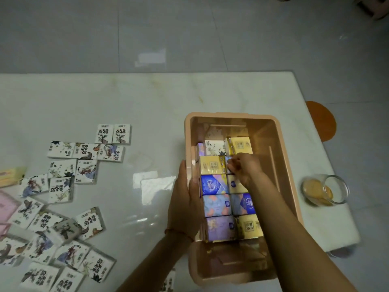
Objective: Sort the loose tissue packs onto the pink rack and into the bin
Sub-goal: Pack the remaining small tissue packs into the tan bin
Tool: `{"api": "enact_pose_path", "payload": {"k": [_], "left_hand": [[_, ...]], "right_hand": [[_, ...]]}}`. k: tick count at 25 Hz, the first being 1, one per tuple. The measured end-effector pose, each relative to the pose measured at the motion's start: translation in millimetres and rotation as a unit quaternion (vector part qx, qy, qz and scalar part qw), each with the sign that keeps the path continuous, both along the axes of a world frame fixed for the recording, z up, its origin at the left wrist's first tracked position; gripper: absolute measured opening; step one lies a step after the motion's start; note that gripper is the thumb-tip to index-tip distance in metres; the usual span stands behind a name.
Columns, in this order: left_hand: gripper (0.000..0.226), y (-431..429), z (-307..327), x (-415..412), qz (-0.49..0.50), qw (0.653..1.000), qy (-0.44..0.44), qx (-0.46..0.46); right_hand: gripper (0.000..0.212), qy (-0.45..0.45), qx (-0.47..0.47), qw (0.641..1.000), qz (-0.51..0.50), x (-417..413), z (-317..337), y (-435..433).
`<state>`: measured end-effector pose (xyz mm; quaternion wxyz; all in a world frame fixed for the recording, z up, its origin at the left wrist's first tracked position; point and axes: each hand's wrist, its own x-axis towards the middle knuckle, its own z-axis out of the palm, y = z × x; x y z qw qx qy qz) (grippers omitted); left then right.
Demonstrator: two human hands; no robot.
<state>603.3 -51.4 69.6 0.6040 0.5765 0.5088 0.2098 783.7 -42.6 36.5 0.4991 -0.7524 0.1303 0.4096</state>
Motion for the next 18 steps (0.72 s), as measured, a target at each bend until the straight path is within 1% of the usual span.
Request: {"api": "enact_pose_path", "payload": {"k": [2,3,4,5,6,7,8,9,10,11,12,13,14,15,16,17,18], "left_hand": [[0.036,9.2,-7.7,-19.7,0.009,1.0,0.007,-0.013],[0.033,14.9,-14.0,-35.3,0.017,0.999,0.034,-0.027],[0.032,20.2,-21.1,-54.9,0.015,0.997,0.073,-0.036],[0.03,23.1,-27.6,-75.1,-0.002,0.993,0.117,-0.033],[0.029,23.6,-32.7,-94.6,-0.026,0.987,0.159,-0.028],[0.028,21.1,-36.5,-114.8,-0.045,0.98,0.193,-0.028],[0.027,16.3,-38.3,-130.9,-0.058,0.974,0.215,-0.035],[0.026,10.3,-38.7,-143.9,-0.066,0.971,0.227,-0.044],[0.025,3.7,-39.7,-154.2,-0.069,0.967,0.238,-0.054],[0.025,-2.9,-41.3,-163.5,-0.07,0.964,0.25,-0.067],[0.025,-9.0,-44.3,-172.0,-0.071,0.96,0.259,-0.083],[0.025,-14.7,-47.2,-179.1,-0.071,0.957,0.263,-0.098],[0.025,-18.9,-50.4,-185.7,-0.067,0.956,0.266,-0.109],[0.024,-21.6,-52.6,-193.0,-0.058,0.955,0.267,-0.118],[0.023,-21.9,-53.0,-199.6,-0.043,0.954,0.267,-0.126],[0.022,-20.5,-53.8,-206.7,-0.024,0.956,0.262,-0.128],[0.021,-17.9,-52.0,-213.3,0.002,0.958,0.258,-0.123]], "right_hand": [[0.015,-0.055,-0.006,0.998,0.017,-13.2,24.4,-3.4],[0.017,-0.091,-0.001,0.994,0.057,-28.0,43.3,-10.6],[0.017,-0.118,0.029,0.986,0.109,-49.5,64.9,-20.8],[0.017,-0.124,0.077,0.976,0.164,-74.5,87.5,-32.7],[0.019,-0.096,0.129,0.962,0.22,-103.1,104.9,-45.9],[0.022,-0.035,0.165,0.946,0.278,-135.0,114.1,-58.5],[0.025,0.028,0.165,0.929,0.329,-166.4,111.8,-71.3],[0.026,0.076,0.133,0.919,0.364,-195.7,100.0,-83.2],[0.023,0.112,0.076,0.918,0.373,-221.1,79.8,-94.2],[0.016,0.122,-0.004,0.925,0.359,-241.7,52.4,-106.1],[0.012,0.103,-0.103,0.929,0.34,-256.5,23.9,-116.0],[0.025,0.062,-0.192,0.924,0.325,-267.2,1.2,-123.4],[0.046,0.029,-0.266,0.913,0.309,-275.2,-18.5,-129.7],[0.066,0.01,-0.312,0.908,0.278,-282.0,-30.2,-132.0],[0.078,0.005,-0.337,0.908,0.248,-287.9,-36.9,-131.0],[0.081,-0.006,-0.344,0.908,0.24,-293.7,-41.0,-127.2],[0.079,-0.029,-0.34,0.906,0.25,-298.9,-42.2,-121.1]]}}
